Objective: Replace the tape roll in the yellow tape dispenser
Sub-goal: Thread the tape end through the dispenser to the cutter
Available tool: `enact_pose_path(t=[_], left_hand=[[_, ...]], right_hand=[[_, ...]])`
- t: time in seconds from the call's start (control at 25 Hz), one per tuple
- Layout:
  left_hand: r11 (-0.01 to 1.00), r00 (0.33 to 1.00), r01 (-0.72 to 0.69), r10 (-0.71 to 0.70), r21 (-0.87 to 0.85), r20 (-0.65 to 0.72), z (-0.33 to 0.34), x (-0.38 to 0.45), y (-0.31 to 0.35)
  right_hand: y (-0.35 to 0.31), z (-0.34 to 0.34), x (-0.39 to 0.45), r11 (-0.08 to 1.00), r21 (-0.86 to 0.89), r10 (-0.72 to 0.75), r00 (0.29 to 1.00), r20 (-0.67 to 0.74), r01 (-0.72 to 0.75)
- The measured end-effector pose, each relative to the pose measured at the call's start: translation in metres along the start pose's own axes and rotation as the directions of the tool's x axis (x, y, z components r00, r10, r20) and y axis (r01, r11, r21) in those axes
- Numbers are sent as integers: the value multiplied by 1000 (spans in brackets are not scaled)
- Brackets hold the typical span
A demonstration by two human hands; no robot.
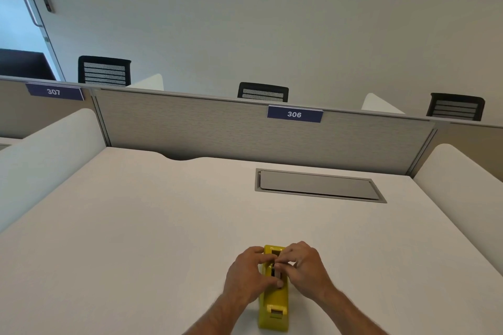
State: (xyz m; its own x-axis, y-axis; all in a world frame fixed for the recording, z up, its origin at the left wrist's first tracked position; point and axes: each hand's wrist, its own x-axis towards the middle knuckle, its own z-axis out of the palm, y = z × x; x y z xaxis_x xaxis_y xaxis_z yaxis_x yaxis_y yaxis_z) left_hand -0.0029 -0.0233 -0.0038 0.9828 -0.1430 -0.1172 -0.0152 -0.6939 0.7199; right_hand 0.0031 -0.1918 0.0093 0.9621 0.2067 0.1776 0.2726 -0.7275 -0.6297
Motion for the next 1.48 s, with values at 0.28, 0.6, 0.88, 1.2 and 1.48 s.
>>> enact_pose_path(t=[0.28, 0.6, 0.88, 1.2, 1.48], left_hand=[[1000, 1000, -15, 15, 2, -7, 0, 1, 0], [999, 999, -23, 24, 33, -29, 1, -1, 0], [998, 998, -63, 63, -1, 27, -3, -1, -4], [981, 962, -169, 142, 100, 233, -21, 2, -18], [969, 963, -178, 135, 172, 233, -21, 4, -19]], right_hand=[[-5, 2, 0, 991, -124, -47, 999, -19, 44], [-7, 7, 2, 963, -265, -61, 998, -1, 59], [-8, 4, 1, 959, -272, -84, 996, 9, 84], [-12, 6, -10, 947, -300, -106, 994, 33, 111], [-12, 5, -17, 949, -296, -102, 994, 36, 108]])
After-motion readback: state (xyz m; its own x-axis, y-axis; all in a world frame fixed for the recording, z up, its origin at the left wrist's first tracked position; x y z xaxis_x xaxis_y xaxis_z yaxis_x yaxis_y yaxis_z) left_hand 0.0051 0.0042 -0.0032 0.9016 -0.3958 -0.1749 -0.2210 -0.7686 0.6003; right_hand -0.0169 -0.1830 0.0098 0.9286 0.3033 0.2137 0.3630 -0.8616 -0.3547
